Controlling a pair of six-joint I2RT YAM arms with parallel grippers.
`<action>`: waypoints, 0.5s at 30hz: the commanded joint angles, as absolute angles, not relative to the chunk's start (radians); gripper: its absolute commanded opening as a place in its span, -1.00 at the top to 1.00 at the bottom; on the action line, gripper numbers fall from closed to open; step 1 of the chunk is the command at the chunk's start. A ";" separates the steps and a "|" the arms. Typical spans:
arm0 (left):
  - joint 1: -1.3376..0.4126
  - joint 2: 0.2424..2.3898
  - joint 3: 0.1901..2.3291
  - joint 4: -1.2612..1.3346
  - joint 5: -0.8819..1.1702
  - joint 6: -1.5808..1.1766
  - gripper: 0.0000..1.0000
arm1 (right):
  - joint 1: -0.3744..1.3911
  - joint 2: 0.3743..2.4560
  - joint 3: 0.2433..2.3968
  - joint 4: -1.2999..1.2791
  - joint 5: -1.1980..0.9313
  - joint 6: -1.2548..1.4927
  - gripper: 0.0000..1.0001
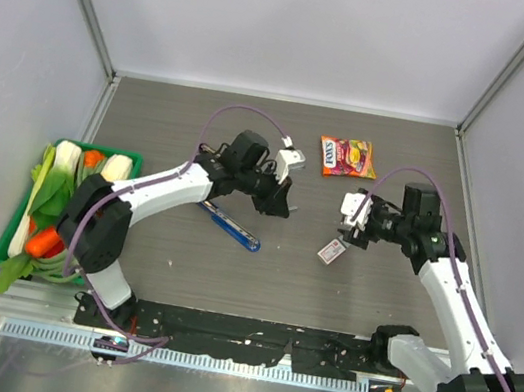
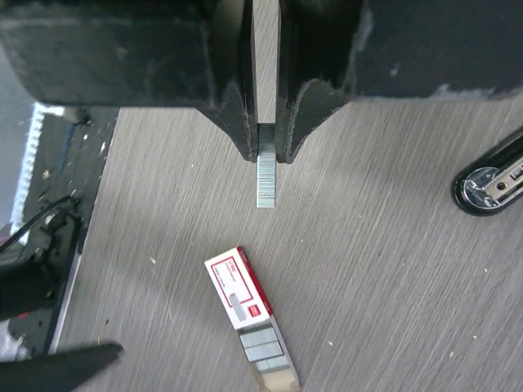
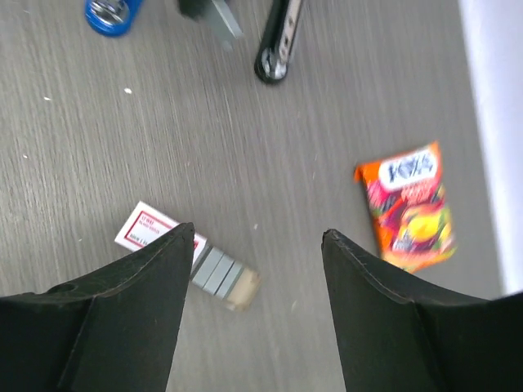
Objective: Load the staples into the stapler
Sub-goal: Pick up the staple from the center of the board.
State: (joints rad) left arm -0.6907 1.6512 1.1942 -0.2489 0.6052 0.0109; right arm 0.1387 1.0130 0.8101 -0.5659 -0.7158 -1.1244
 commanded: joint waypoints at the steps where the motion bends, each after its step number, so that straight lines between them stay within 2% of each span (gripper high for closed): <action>1: -0.657 1.692 1.187 -0.124 0.712 -0.171 1.00 | 0.184 1.000 0.806 -0.601 -0.865 -1.392 -0.42; 3: -0.652 1.710 1.193 -0.114 0.736 -0.204 1.00 | 0.271 0.996 0.790 -0.600 -0.810 -1.463 -0.47; 9: -0.650 1.761 1.209 -0.075 0.834 -0.276 1.00 | 0.495 0.994 0.700 -0.402 -0.552 -1.410 -0.44; 15: -0.650 1.804 1.227 -0.123 0.876 -0.241 1.00 | 0.525 1.003 0.640 -0.198 -0.467 -1.381 -0.31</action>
State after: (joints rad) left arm -0.6506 1.7920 1.1931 -0.1390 0.8021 -0.2363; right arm 0.5095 1.0092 0.6575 -0.4004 -0.5694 -1.3853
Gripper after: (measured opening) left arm 0.129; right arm 0.670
